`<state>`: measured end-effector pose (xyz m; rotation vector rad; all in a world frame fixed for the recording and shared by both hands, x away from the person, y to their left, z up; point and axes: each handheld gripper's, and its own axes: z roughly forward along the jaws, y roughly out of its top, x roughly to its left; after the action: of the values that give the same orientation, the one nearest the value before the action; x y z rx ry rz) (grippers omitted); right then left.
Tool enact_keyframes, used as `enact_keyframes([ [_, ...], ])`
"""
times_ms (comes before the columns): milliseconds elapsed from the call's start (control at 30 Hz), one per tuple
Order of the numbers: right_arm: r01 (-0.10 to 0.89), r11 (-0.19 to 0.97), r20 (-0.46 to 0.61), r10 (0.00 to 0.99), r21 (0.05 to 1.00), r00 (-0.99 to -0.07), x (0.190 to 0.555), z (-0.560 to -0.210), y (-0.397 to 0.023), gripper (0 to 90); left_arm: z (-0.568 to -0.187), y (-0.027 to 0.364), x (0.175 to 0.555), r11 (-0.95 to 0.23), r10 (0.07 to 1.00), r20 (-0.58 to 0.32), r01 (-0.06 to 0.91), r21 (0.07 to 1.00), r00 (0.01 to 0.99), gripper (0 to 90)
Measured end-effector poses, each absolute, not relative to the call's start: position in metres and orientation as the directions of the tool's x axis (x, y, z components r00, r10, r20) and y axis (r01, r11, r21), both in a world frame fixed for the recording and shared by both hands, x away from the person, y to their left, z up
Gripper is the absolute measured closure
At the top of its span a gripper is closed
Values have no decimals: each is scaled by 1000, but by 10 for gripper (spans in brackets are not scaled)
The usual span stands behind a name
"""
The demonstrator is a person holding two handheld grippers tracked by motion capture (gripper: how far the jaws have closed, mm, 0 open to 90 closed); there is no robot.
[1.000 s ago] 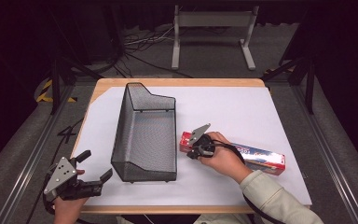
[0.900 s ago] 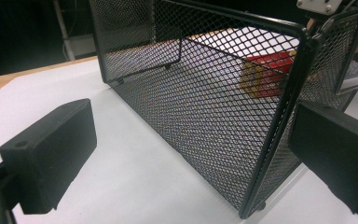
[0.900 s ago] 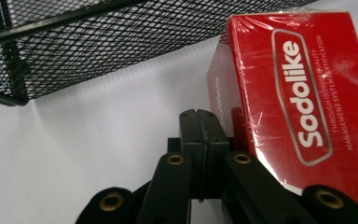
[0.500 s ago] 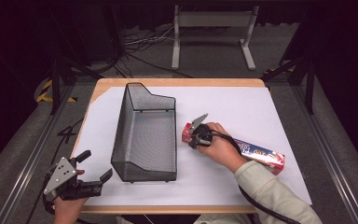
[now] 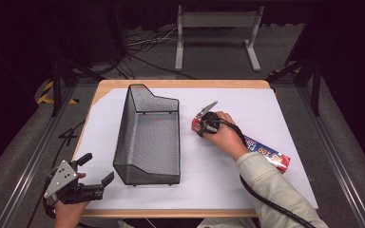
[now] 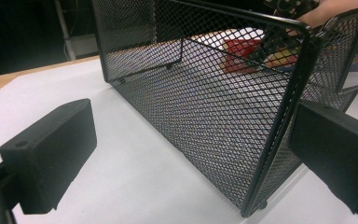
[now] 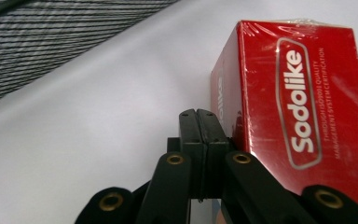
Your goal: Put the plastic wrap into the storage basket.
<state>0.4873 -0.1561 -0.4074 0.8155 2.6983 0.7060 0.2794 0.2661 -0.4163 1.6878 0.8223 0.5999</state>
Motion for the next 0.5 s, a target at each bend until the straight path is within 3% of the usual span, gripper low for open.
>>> enact_keyframes([
  [267,471,706,-69,589,529,-805,485,-402,-163,900,-417,266,280,-148,776,-25,220,964,631,20],
  [500,399,618,-26,562,678,-827,454,-372,-183,843,-418,264,283,-151,775,-23,221,964,632,20],
])
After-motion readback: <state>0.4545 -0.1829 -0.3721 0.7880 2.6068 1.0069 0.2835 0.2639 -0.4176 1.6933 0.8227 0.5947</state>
